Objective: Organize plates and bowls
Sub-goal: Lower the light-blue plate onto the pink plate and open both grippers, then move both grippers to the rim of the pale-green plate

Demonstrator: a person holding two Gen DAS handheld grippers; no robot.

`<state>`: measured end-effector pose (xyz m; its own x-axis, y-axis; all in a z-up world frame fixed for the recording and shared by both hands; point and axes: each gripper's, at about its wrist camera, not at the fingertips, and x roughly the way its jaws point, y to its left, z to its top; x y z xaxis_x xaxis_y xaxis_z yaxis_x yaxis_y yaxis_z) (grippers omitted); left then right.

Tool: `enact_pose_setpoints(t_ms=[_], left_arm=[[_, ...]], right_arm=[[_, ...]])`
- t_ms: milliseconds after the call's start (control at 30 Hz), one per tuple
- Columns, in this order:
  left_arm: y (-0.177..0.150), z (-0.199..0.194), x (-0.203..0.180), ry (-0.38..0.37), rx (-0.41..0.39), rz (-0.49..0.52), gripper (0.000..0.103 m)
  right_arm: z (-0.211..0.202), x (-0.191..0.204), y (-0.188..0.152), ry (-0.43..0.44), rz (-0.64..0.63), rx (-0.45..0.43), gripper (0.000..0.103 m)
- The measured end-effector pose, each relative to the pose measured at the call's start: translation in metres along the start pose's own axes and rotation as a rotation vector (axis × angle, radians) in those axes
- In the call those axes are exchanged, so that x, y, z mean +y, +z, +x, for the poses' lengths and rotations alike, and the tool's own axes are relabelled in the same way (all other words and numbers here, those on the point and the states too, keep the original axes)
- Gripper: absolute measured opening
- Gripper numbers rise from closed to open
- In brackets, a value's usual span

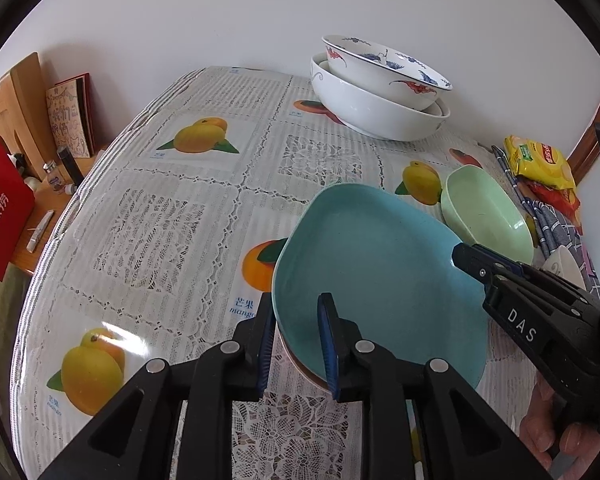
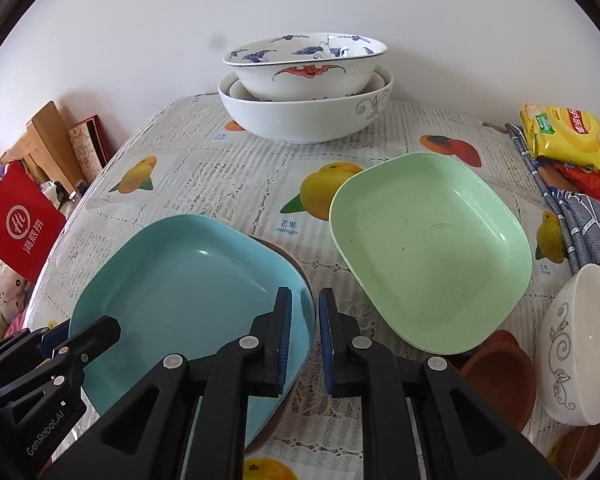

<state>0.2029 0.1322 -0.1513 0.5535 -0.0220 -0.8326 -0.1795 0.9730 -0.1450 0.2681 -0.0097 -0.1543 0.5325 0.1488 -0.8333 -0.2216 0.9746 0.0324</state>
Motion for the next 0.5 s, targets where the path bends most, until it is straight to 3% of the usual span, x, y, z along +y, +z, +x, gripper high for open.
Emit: enact_pose_setpoints(t_ms=[67, 100, 133, 500], left_arm=[[-0.002, -0.002, -0.001, 0.014, -0.002, 0.010, 0.040], [-0.004, -0.005, -0.002, 0.024, -0.013, 0.013, 0.054], [-0.005, -0.009, -0.002, 0.032, -0.029, 0.015, 0.058], [-0.013, -0.043, -0.013, 0.040, -0.091, 0.033, 0.061]], right_arm=[[-0.004, -0.002, 0.000, 0.003, 0.004, -0.004, 0.021], [-0.007, -0.003, -0.001, 0.001, 0.007, -0.009, 0.025], [-0.011, -0.004, -0.001, -0.004, 0.010, -0.016, 0.032], [-0.060, -0.023, -0.019, -0.016, 0.057, -0.069, 0.051]])
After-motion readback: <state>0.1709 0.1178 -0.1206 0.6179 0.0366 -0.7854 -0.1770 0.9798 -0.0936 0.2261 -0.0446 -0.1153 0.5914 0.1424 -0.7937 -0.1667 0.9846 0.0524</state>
